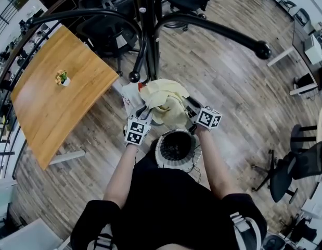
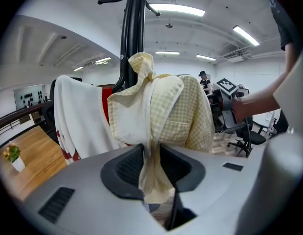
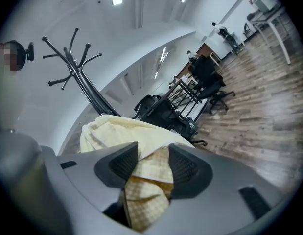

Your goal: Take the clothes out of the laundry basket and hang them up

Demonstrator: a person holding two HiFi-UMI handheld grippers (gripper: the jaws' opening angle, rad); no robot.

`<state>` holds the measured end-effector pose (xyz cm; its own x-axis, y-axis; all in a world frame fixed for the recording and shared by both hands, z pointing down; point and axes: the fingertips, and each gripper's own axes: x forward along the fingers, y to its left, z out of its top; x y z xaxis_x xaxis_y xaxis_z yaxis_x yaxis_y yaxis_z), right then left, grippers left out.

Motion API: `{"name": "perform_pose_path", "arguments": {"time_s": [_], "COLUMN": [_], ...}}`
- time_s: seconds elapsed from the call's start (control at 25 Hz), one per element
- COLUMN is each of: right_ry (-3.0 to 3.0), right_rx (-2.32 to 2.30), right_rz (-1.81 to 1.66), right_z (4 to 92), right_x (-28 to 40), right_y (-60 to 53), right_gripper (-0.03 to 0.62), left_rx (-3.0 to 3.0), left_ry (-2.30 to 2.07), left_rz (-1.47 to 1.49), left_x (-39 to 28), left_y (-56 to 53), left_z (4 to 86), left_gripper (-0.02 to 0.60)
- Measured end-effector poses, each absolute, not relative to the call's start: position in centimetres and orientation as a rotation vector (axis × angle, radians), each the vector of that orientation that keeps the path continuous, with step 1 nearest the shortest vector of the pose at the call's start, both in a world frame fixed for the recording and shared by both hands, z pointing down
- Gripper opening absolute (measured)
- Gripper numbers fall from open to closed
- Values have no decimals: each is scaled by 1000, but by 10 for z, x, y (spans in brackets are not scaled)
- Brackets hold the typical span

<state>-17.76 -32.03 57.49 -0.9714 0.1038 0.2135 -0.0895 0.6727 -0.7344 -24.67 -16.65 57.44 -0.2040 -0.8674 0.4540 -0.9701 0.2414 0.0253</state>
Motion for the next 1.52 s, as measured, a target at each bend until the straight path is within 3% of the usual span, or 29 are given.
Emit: {"name": "perform_pose_path", "arguments": {"time_s": [0.12, 0.6, 0.84, 1.36, 1.52], "right_ry": [-2640, -2613, -2647, -2682, -2734], "right_rx": [-7, -72, -175, -59, 9], "right_rz": [1185, 1209, 1263, 939, 633], "right_z": [578, 579, 557, 567, 559], "right_x": [-173, -148, -140, -102, -90], "right_y": [-318, -309, -305, -300, -296], "right_gripper": [208, 222, 200, 88, 29], "left_rx": [1690, 1658, 1673, 1655, 1646], "left_ry": [-2146, -2147, -2141, -2210, -2222], "left_rz": [360, 359, 361, 339, 307], "left_x": [-244, -230, -217, -200, -191], "left_y": [-165, -149, -152, -140, -131], "left_z": [575, 576, 575, 558, 551], "left_gripper": [126, 130, 130, 130, 129]}}
